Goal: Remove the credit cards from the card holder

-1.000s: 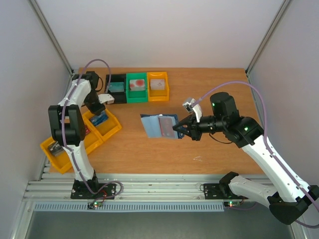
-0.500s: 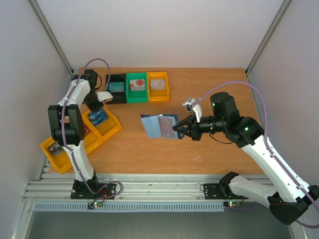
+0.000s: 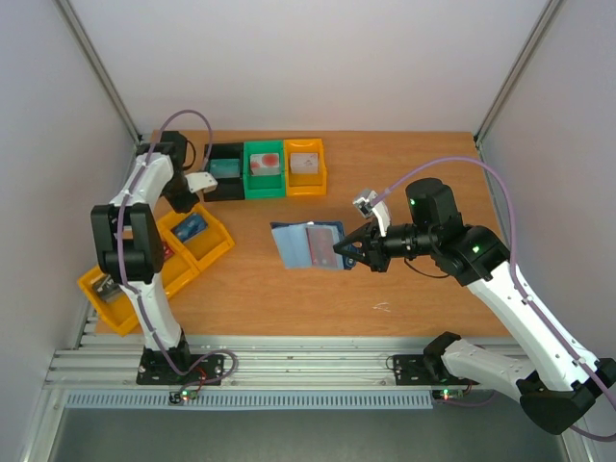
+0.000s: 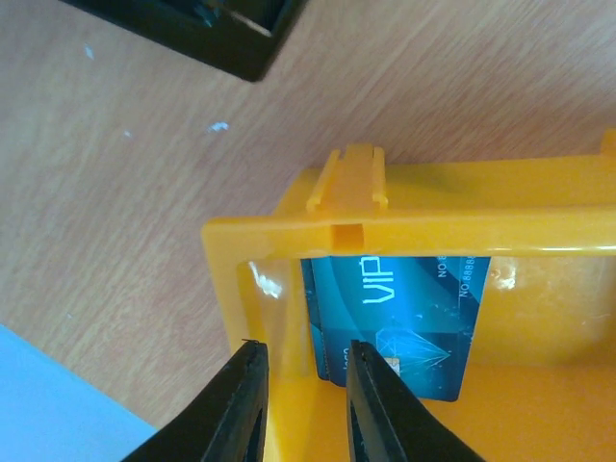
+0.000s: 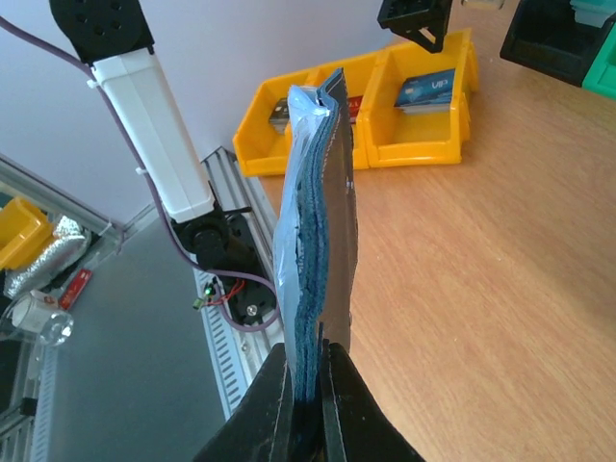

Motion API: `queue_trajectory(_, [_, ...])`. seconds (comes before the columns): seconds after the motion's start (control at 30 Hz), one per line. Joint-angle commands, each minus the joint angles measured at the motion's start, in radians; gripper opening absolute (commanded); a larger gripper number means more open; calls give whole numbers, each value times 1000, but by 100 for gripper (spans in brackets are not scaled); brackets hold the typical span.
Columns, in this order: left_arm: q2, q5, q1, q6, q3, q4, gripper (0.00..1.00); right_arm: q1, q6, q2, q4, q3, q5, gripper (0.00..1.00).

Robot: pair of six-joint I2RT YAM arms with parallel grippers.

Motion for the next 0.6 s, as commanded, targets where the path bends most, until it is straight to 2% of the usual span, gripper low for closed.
queue_trajectory(0.0, [-94, 118, 6, 8, 3, 11, 23, -2, 21, -20, 9, 26, -25, 1])
queue_trajectory(0.13, [-170, 310, -7, 87, -106, -124, 19, -4, 24, -22, 13, 27, -29, 1])
queue_trajectory(0.3, [-187, 201, -30, 107, -270, -8, 14, -3, 29, -23, 16, 32, -33, 1])
queue_trajectory(0.37, [-176, 170, -35, 98, -295, 40, 14, -3, 29, -22, 14, 29, -34, 1])
queue_trajectory(0.57, [-128, 191, -52, 69, -312, 98, 14, -2, 42, -24, 17, 23, -32, 1])
